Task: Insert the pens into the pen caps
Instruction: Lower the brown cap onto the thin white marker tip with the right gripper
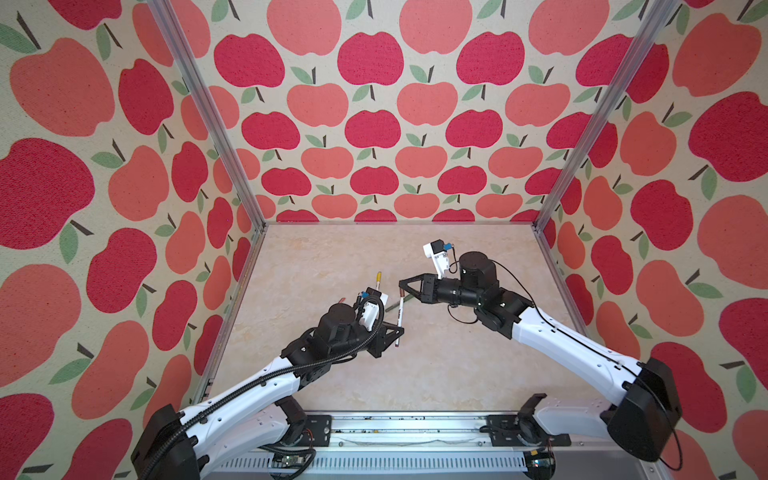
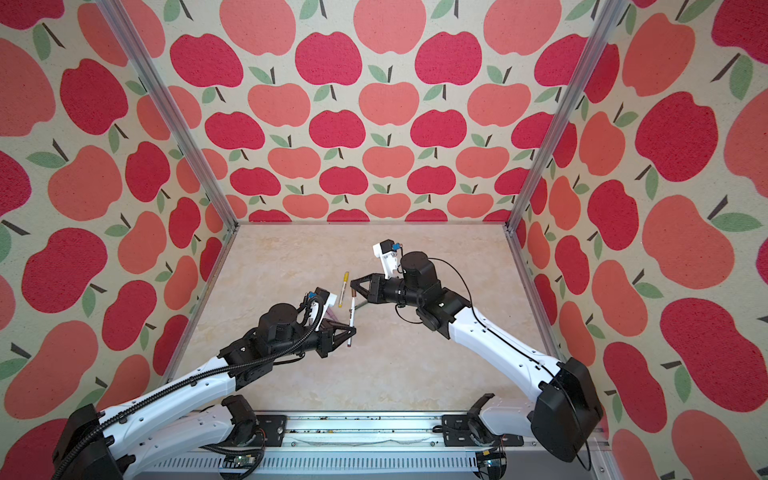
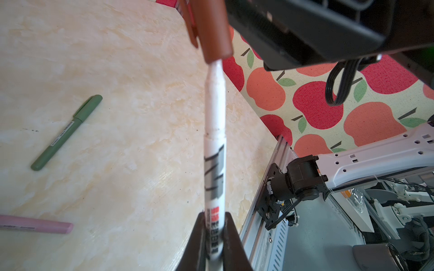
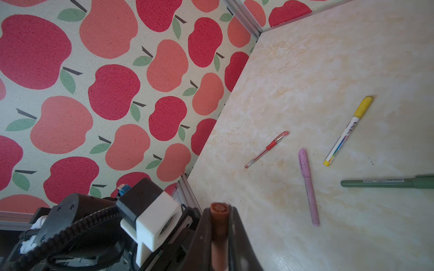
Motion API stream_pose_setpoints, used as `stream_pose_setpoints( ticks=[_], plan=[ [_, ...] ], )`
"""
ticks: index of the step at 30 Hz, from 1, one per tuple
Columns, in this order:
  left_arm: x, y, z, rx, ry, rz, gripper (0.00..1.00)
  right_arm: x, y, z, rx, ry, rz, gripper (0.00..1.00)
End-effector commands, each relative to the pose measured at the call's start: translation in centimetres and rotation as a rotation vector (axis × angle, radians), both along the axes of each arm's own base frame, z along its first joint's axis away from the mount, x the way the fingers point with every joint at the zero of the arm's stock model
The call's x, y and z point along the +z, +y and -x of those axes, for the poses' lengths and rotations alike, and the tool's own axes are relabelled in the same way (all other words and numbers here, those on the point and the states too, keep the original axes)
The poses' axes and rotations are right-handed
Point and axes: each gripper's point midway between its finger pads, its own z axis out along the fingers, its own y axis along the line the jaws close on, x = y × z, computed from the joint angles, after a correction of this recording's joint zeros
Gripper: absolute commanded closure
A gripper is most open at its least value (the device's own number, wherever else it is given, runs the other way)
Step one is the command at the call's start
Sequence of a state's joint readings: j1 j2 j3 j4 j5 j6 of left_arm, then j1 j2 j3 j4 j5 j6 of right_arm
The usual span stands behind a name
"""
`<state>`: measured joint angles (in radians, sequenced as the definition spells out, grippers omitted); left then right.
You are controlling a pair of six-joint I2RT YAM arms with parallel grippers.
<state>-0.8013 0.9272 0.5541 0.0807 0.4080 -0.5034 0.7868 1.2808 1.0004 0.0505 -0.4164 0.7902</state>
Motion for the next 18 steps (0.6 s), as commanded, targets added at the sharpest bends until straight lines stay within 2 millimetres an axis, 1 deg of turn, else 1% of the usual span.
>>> stream_pose_setpoints(
  ticks=[1,9,18],
  plan=[
    [0.1,0.1,-0.2,0.01,-0.025,0.005,0.98,0.5,-0.2,0.8,0.007,0.001,-0.007,1.0],
    [0.4,0.3,-0.4,0.031,-0.037,0.01,0.99,0.1,-0.2,1.2,0.009,0.009,-0.004,1.0],
    [2.2,1.4,-1.3,0.112,-0.107,0.054,0.99,-0.9,-0.1,2.3,0.042,-0.009,0.0,1.0]
  ],
)
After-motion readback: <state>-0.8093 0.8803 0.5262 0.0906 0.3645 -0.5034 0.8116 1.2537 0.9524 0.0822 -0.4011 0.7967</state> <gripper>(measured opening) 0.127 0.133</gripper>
